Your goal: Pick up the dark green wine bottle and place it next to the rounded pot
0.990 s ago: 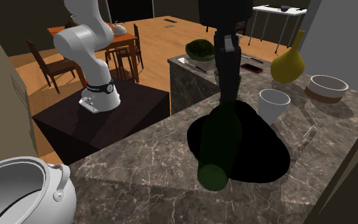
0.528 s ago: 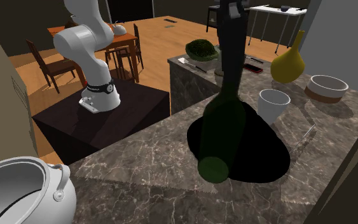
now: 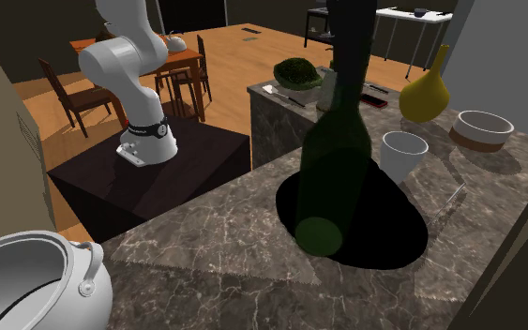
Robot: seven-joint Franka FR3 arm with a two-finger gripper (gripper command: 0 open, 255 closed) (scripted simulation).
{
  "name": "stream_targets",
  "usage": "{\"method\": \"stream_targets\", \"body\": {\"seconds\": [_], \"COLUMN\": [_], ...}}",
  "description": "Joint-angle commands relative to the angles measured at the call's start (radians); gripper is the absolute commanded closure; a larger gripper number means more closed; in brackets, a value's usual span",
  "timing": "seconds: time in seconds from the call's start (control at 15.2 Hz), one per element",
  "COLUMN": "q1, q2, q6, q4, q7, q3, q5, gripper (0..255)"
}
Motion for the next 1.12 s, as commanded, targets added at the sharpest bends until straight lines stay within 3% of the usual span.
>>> {"method": "stream_targets", "body": {"seconds": [0.0,0.46,0.79,1.06], "q1": [-0.006,-0.044,-0.096,-0.132], "q2": [0.011,0.080,0.171,0.093], "q6": [-0.032,-0.168,-0.296,-0.257], "q4": [0.043,0.245,0.464,0.340], "q7": [0.001,0.006,0.014,-0.070], "q3": [0.000,0.000,0.007,-0.015], "q5": [0.004,0.033,0.070,0.062], "gripper": [255,255,255,255]}}
